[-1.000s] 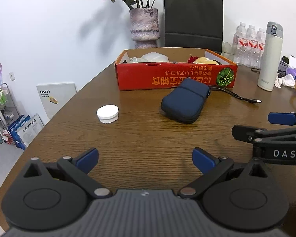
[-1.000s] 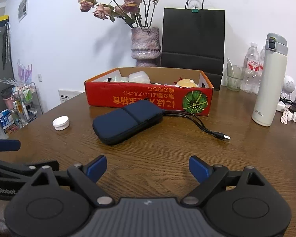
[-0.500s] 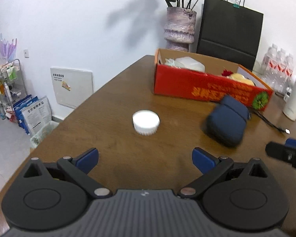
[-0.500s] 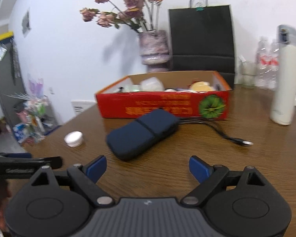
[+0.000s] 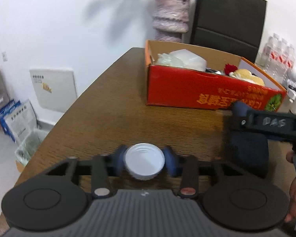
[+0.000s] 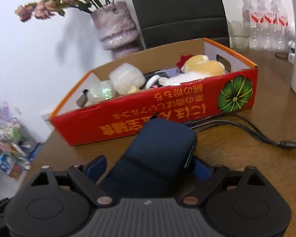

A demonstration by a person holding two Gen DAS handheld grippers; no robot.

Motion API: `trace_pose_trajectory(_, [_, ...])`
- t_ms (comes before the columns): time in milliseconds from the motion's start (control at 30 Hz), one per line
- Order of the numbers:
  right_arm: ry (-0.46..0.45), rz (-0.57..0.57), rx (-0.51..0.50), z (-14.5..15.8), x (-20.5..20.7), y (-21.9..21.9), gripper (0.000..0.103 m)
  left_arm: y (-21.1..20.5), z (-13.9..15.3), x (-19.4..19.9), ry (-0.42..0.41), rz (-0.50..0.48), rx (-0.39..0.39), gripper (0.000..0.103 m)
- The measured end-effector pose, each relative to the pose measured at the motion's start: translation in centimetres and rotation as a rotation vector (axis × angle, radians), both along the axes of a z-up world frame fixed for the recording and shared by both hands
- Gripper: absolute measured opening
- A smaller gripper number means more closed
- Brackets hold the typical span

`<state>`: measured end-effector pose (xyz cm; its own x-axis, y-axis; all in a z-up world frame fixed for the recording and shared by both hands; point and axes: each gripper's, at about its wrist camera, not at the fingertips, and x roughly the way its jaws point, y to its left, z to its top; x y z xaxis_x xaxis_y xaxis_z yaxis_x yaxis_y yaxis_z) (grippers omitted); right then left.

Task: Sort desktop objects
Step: 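Grasp the white round lid with left tool while right tool grasps the navy pouch, then carry the white lid and navy pouch into the cardboard box and open both tools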

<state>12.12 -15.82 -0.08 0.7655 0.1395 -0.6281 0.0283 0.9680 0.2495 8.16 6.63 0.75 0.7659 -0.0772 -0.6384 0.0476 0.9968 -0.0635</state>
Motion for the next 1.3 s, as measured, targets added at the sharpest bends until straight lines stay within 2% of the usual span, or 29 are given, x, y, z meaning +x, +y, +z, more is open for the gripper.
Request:
trace_pose_trajectory(33, [-0.019,0.011,-0.012,-0.2,-0.4,0.0,0.08,0.0,0.0,-0.2,-0.003,-0.008,-0.016,0.041])
trace_pose_trajectory(100, [-0.037,0.056,-0.016,-0.2,-1.6,-0.2,0.066,-0.3,0.0,-0.8,0.002,-0.019,-0.024,0.041])
trace_pose_trajectory(167, [-0.055,0.099,-0.073,0.2,-3.8,-0.2,0.063,-0.5,0.1,-1.8,0.006,-0.033,-0.046,0.041])
trace_pose_trajectory(300, [-0.098,0.19,-0.136,0.6,-9.2,-1.0,0.061,-1.5,0.2,-4.5,0.002,-0.053,-0.098,0.041])
trace_pose_trajectory(400, [-0.148,0.236,-0.18,0.9,-13.1,-2.1,0.06,-3.1,0.6,-6.2,-0.011,-0.09,-0.083,0.041])
trace_pose_trajectory(467, [-0.181,0.244,-0.211,1.4,-15.1,-2.5,0.06,-4.4,1.4,-7.2,-0.038,-0.12,-0.057,0.041])
trace_pose_trajectory(600, [-0.244,0.21,-0.21,3.0,-17.6,-4.0,0.06,-6.1,3.8,-9.1,-0.103,-0.151,-0.069,0.041])
trace_pose_trajectory(800, [-0.344,0.178,-0.201,5.9,-19.8,-5.9,0.06,-8.2,7.2,-12.6,-0.189,-0.205,-0.074,0.041])
trace_pose_trajectory(967, [-0.406,0.17,-0.194,6.8,-21.2,-6.9,0.06,-9.4,8.9,-14.7,-0.249,-0.234,-0.062,0.041])
trace_pose_trajectory(1100, [-0.422,0.175,-0.184,7.5,-21.1,-7.3,0.06,-9.5,9.3,-14.5,-0.256,-0.214,-0.062,0.041])
trace_pose_trajectory(1300, [-0.441,0.152,-0.156,8.7,-18.4,-7.9,0.06,-8.9,10.2,-12.1,-0.275,-0.18,-0.057,0.041])
